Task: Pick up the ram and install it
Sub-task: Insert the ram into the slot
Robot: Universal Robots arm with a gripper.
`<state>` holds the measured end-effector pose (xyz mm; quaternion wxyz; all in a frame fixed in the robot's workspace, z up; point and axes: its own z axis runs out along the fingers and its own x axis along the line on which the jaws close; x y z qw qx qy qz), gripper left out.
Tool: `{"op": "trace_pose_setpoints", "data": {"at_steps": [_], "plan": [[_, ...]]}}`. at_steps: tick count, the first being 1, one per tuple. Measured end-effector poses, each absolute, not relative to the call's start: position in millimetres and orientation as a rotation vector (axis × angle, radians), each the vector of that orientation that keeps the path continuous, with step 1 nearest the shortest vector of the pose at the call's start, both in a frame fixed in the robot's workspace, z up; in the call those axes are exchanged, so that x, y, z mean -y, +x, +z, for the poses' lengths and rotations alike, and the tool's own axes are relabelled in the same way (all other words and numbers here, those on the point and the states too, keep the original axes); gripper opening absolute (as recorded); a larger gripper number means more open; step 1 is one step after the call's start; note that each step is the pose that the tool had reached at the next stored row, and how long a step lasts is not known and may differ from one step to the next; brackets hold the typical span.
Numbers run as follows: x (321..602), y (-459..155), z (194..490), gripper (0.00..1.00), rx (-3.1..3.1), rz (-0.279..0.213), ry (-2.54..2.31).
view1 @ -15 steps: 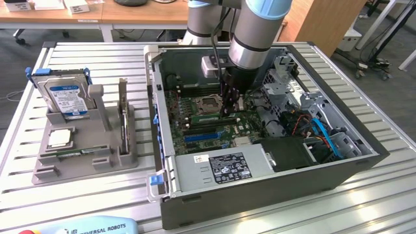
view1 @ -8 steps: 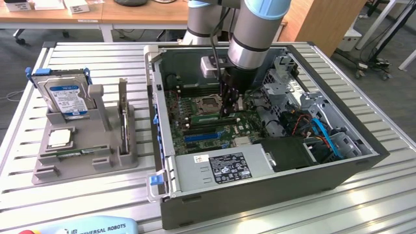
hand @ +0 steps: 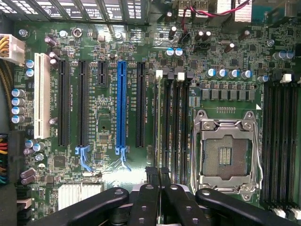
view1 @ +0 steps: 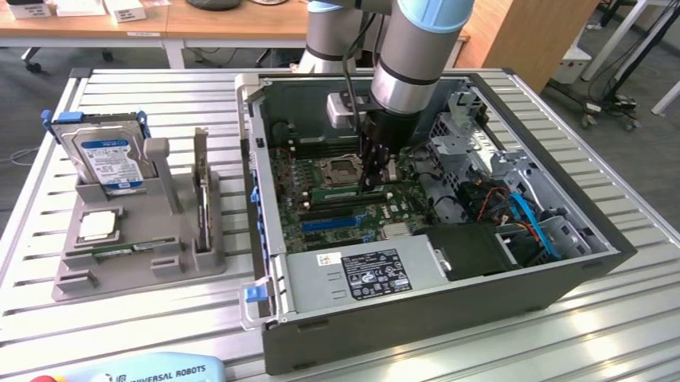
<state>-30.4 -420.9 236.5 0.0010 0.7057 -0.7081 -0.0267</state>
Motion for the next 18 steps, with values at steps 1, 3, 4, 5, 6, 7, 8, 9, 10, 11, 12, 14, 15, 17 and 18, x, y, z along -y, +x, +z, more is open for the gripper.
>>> {"op": "trace_pose_setpoints", "data": {"at_steps": [1,3,4,5,6,7,8,9,10,11,12,14,15,17,18], "plan": [[420.9,-30.4,236.5,0.12,2.224,-0.084,2.215],[420.9,-30.4,236.4,0.12,2.224,-0.084,2.214],[420.9,-30.3,236.3,0.12,2.224,-0.084,2.214],[420.9,-30.3,236.3,0.12,2.224,-0.084,2.214],[420.9,-30.3,236.3,0.12,2.224,-0.084,2.214],[420.9,-30.3,236.3,0.12,2.225,-0.084,2.213],[420.9,-30.3,236.3,0.12,2.226,-0.084,2.212],[420.9,-30.3,236.3,0.12,2.226,-0.084,2.212],[420.9,-30.3,236.3,0.12,2.227,-0.084,2.212],[420.9,-30.3,236.3,0.12,2.227,-0.084,2.211],[420.9,-30.3,236.3,0.12,2.227,-0.084,2.211],[420.9,-30.3,236.2,0.12,2.228,-0.084,2.210],[420.9,-30.3,236.2,0.12,2.230,-0.084,2.208],[420.9,-30.3,236.2,0.12,2.232,-0.084,2.206],[420.9,-30.3,236.1,0.12,2.232,-0.084,2.206]]}}
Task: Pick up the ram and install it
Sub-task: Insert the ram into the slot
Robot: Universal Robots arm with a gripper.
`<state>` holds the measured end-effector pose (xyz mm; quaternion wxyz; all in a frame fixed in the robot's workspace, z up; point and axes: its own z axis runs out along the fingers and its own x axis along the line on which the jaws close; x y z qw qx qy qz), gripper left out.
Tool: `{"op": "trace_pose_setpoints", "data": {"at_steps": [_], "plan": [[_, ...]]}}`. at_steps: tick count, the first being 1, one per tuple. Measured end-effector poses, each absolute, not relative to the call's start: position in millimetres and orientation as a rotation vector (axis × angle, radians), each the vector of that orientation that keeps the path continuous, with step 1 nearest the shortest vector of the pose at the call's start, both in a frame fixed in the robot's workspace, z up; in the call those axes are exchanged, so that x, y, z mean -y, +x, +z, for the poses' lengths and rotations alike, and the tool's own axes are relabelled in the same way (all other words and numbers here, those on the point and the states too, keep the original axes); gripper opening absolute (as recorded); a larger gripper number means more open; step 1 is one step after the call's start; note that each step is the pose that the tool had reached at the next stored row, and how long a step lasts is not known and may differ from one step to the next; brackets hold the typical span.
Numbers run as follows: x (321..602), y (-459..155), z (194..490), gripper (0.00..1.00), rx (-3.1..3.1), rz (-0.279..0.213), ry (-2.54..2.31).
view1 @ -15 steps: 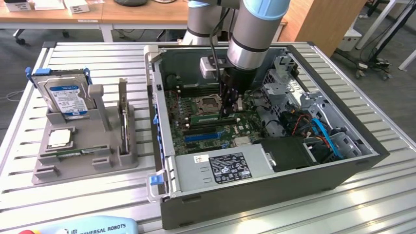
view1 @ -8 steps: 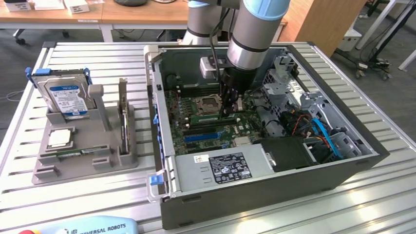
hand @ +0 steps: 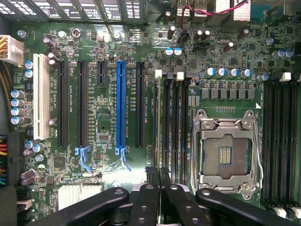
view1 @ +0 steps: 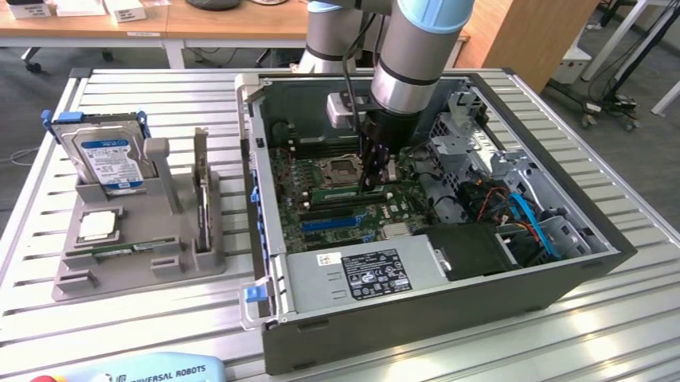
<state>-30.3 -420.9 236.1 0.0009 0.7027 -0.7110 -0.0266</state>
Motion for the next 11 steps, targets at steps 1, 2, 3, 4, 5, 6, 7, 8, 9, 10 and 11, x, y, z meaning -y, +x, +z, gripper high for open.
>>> {"op": "trace_pose_setpoints", "data": {"at_steps": [1,2,3,4,5,6,7,8,9,10,11], "plan": [[420.9,-30.3,236.1,0.12,2.232,-0.084,2.206],[420.9,-30.3,236.2,0.12,2.232,-0.084,2.206],[420.9,-30.3,236.1,0.12,2.232,-0.084,2.206],[420.9,-30.3,236.1,0.12,2.232,-0.084,2.206],[420.9,-30.3,236.1,0.12,2.234,-0.084,2.205],[420.9,-30.3,236.1,0.12,2.236,-0.084,2.202],[420.9,-30.3,236.1,0.12,2.237,-0.084,2.201],[420.9,-30.3,236.1,0.12,2.238,-0.084,2.201],[420.9,-30.3,236.0,0.12,2.238,-0.084,2.201],[420.9,-30.3,235.4,0.12,2.238,-0.084,2.201],[420.9,-30.3,235.4,0.12,2.238,-0.084,2.201]]}}
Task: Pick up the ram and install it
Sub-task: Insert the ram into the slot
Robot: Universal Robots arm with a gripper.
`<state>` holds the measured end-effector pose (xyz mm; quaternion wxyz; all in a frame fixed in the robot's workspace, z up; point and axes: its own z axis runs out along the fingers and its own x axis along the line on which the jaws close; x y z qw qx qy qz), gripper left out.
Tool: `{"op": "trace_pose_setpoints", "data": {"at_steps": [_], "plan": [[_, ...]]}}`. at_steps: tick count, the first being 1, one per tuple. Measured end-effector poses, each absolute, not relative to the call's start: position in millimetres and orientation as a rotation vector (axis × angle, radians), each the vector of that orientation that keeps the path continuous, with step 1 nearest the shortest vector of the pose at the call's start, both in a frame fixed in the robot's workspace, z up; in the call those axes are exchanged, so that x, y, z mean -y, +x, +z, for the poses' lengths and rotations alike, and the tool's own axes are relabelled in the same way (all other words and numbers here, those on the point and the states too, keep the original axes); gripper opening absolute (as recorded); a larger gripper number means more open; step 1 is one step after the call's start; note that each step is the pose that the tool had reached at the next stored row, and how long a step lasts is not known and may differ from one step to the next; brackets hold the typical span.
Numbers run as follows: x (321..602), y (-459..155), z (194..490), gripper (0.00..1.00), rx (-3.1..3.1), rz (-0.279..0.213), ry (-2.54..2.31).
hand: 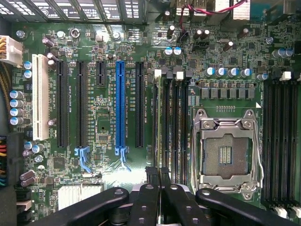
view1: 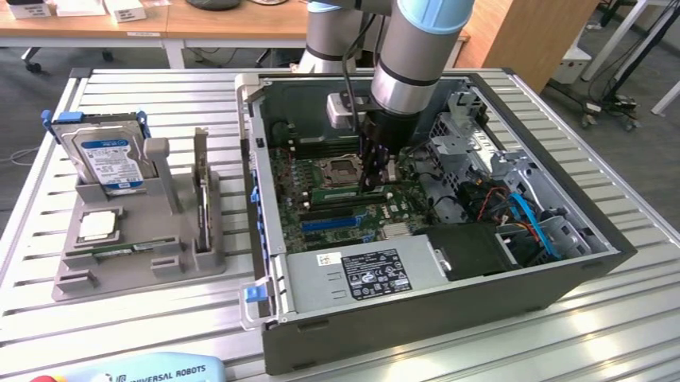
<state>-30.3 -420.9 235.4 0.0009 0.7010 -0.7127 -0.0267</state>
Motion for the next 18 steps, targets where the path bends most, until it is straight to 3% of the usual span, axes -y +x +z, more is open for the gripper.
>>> {"op": "trace_pose_setpoints", "data": {"at_steps": [18], "plan": [[420.9,-30.3,233.1,0.12,2.238,-0.084,2.201]]}}
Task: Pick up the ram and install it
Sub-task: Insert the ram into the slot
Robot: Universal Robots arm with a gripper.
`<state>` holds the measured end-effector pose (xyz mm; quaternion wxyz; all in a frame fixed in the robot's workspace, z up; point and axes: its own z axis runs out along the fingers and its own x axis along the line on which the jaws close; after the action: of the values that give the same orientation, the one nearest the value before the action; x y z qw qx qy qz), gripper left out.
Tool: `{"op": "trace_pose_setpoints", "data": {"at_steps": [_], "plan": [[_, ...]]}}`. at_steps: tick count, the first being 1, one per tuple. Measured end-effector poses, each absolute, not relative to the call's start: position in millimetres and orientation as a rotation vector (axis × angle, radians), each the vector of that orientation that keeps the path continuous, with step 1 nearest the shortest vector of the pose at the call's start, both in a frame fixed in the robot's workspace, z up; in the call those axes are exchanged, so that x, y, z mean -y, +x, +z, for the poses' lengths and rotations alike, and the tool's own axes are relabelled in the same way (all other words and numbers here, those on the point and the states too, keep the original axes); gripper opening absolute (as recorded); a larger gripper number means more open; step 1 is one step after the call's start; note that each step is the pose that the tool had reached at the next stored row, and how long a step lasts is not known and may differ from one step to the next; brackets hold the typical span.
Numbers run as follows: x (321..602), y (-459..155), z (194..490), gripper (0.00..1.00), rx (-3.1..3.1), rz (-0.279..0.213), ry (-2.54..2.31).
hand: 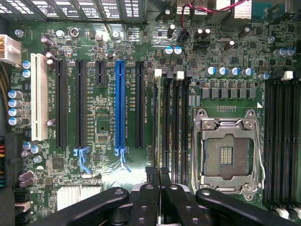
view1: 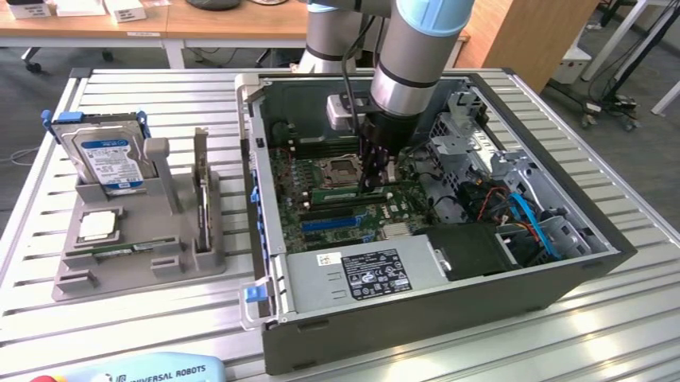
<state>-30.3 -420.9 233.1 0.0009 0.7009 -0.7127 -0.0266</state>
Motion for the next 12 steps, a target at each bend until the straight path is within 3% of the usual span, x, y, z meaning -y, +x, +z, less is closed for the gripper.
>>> {"op": "trace_pose_setpoints", "data": {"at_steps": [12], "plan": [[420.1,-30.3,232.3,0.12,2.238,-0.084,2.201]]}}
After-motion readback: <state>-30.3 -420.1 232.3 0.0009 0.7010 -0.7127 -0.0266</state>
